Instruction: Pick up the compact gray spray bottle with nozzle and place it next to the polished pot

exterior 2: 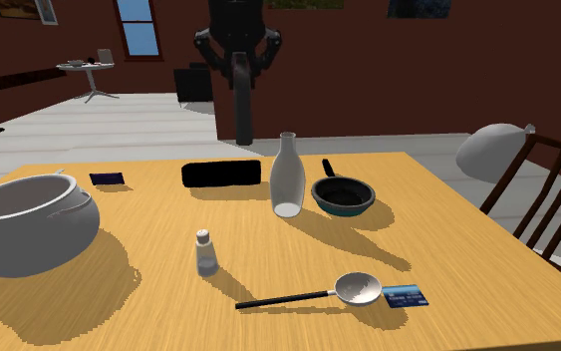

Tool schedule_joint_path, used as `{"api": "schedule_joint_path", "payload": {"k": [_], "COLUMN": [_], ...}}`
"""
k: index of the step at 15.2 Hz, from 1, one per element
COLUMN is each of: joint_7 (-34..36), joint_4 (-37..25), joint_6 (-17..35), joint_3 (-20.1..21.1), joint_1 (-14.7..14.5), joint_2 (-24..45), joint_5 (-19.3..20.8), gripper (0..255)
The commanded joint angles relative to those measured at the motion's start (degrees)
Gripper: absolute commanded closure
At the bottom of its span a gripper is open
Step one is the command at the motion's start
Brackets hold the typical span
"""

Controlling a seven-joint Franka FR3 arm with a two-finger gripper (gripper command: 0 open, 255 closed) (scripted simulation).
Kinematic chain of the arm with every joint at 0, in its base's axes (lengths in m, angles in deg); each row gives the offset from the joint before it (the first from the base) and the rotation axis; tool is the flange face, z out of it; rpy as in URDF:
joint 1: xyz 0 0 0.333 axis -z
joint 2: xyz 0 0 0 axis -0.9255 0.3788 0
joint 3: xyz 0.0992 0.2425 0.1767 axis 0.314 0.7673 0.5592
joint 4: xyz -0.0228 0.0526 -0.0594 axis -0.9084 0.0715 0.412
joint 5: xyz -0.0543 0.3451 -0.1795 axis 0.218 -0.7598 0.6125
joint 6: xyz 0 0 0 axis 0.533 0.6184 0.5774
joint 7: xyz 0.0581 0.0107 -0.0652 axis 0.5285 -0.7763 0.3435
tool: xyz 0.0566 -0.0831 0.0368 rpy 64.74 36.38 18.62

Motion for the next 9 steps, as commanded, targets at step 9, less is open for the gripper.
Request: {"api": "schedule_joint_path", "payload": {"k": [9], "joint_7": [14.4], "joint_4": [-8.7], "joint_6": [-1.2], "joint_3": [4.7], "joint_1": [-6.4], "joint_2": [7.0], "joint_5": [5.8], "gripper": [255]}}
